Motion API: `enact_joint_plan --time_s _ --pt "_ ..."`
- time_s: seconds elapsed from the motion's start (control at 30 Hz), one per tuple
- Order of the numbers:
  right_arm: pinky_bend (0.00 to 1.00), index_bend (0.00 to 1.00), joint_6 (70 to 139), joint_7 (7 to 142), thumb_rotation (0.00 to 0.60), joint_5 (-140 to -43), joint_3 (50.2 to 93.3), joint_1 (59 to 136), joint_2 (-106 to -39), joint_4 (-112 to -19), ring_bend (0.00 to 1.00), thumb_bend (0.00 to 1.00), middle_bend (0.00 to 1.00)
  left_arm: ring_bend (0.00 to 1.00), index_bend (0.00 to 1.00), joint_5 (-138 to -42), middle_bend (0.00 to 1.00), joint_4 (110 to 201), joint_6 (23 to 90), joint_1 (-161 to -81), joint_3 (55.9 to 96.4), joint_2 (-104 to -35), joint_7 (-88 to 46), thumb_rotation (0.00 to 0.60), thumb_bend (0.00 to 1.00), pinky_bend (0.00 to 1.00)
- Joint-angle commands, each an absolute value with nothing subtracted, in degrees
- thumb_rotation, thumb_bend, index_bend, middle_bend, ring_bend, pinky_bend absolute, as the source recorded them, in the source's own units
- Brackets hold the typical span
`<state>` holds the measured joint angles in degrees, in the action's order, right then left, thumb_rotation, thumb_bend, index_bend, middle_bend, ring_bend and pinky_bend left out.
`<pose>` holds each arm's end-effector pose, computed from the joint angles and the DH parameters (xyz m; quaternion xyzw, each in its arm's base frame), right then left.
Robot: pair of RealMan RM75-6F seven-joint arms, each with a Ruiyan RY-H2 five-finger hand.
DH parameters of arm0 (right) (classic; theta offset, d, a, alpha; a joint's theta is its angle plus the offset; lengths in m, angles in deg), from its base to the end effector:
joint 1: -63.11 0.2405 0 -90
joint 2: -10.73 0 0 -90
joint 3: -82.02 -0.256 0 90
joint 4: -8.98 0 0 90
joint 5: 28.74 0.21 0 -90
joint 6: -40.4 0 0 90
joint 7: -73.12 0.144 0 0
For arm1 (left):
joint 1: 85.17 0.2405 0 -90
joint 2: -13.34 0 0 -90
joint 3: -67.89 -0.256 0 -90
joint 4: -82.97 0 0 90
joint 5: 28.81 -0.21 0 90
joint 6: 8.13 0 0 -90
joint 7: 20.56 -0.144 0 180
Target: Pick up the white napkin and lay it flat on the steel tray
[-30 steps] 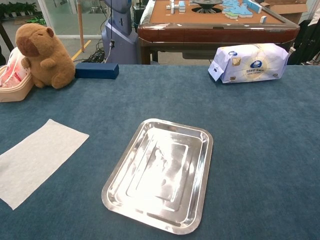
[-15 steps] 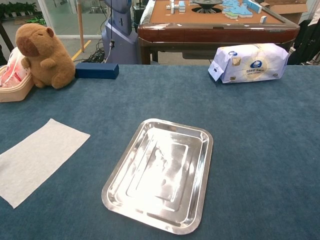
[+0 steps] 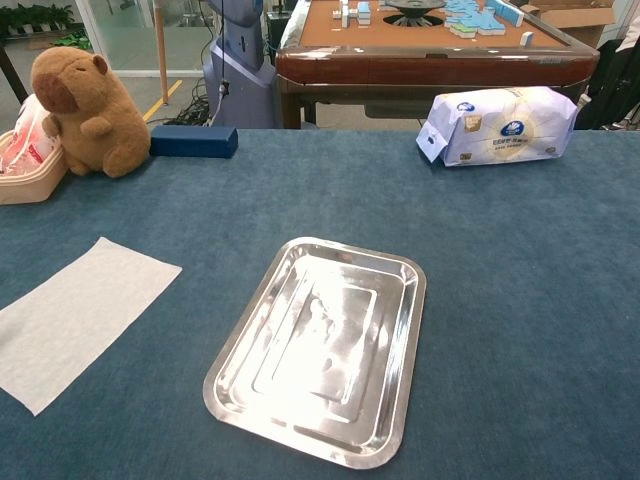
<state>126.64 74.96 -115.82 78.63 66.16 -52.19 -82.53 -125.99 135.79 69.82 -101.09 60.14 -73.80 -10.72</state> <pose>-0.3164 -0.1733 0.1701 0.5880 -0.3828 0.3923 0.5948 -0.3517 0.2160 0.0412 -0.7628 -0.3188 -0.3283 0.4569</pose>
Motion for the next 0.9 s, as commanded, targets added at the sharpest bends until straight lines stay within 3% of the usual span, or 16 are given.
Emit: enact_joint_plan --time_s 0.03,0.9 --pt "0.36 0.25 126.6 74.9 0.6 -115.8 78.6 66.2 -52.2 -82.5 0.17 0.0 0.29 0.64 0.54 -126.0 0.89 135.8 69.9 -101.1 60.1 -73.8 -10.6 0.6 0.28 0.72" --pt "0.36 0.25 126.6 74.9 0.6 -115.8 78.7 66.2 -52.2 -82.5 0.17 0.0 0.29 0.61 0.58 -126.2 0.88 136.4 69.6 -101.3 59.9 -73.6 -9.6 0.6 0.4 0.69"
